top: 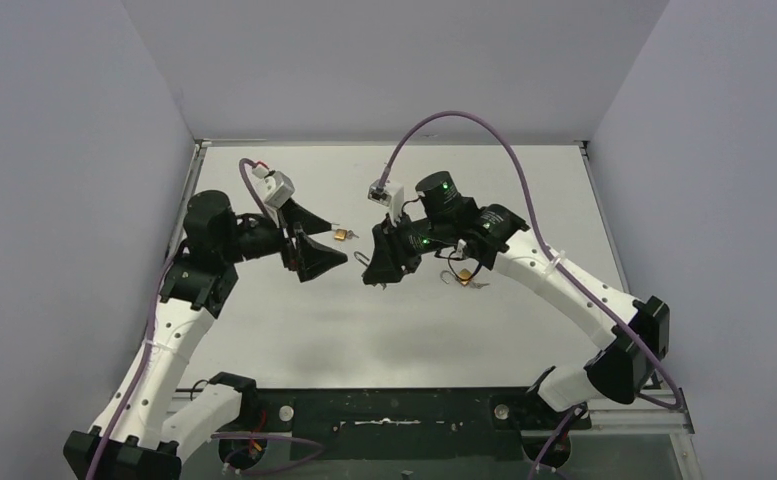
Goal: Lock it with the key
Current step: Pick up the lock from the center of the board, then lock the lock.
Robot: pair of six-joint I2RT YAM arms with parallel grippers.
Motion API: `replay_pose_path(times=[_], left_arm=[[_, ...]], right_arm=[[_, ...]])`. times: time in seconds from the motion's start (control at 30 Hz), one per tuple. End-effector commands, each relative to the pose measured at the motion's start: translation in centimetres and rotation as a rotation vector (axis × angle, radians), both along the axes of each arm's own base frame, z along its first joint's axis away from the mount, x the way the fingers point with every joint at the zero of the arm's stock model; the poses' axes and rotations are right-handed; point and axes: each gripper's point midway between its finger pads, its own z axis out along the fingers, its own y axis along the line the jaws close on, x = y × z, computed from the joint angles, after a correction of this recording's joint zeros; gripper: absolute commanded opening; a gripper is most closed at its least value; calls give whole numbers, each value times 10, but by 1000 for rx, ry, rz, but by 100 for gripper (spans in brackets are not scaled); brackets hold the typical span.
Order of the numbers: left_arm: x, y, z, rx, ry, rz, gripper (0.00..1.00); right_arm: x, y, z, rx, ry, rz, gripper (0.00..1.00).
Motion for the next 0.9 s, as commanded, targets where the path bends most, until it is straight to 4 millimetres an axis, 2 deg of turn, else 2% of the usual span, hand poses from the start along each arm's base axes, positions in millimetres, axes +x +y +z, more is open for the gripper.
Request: replay_pose_path(times=[0.0, 0.03, 0.13, 0.27, 0.4, 0.63, 0.87], left_arm=[[-49, -18, 41, -77, -110, -422, 96], [-56, -16, 43, -83, -108, -473, 96], [-62, -8, 46, -97, -118, -525, 97], [-56, -3, 51, -107, -143, -509, 96], [-59, -5, 66, -124, -197, -492, 95], [-60, -21, 65, -132, -208, -497, 94], [-60, -26, 65, -126, -211, -531, 86]], right_arm=[[-39, -3, 52, 142, 31, 143, 21], [-41, -5, 56, 150, 28, 145, 21], [-47, -9, 61, 163, 40, 156, 21], [-56, -10, 75, 197, 56, 183, 21], [-61, -8, 98, 253, 50, 204, 21], [-66, 8, 133, 387, 82, 259, 24], [-72, 11, 147, 433, 92, 284, 25]])
